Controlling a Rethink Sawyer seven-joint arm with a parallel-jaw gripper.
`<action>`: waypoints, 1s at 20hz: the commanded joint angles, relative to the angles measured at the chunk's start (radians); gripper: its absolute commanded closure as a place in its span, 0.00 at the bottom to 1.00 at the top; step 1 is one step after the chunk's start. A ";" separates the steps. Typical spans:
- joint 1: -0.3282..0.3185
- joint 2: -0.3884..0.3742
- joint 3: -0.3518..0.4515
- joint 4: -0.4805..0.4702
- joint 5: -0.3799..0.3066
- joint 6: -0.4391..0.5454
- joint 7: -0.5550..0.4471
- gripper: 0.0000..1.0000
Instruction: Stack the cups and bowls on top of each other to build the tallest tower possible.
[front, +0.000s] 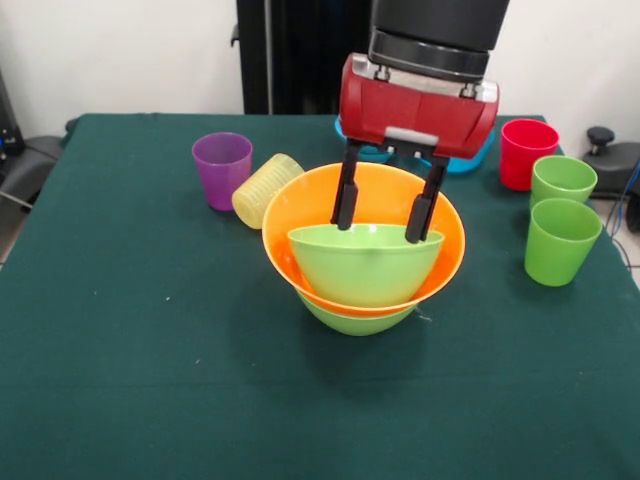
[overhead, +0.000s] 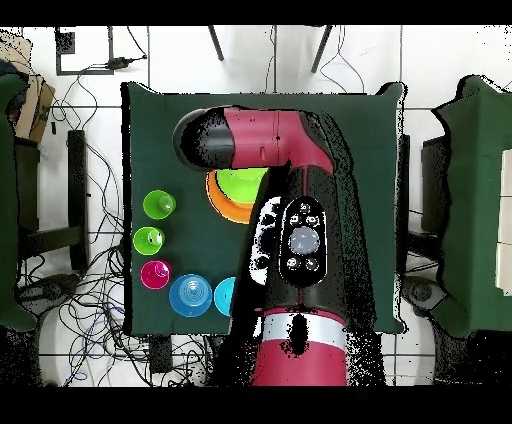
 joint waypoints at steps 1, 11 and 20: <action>0.025 0.068 0.078 0.081 -0.026 -0.059 0.056 0.00; 0.009 0.092 0.090 0.066 -0.024 -0.088 0.027 0.00; 0.035 0.066 0.053 0.069 -0.025 -0.070 0.052 1.00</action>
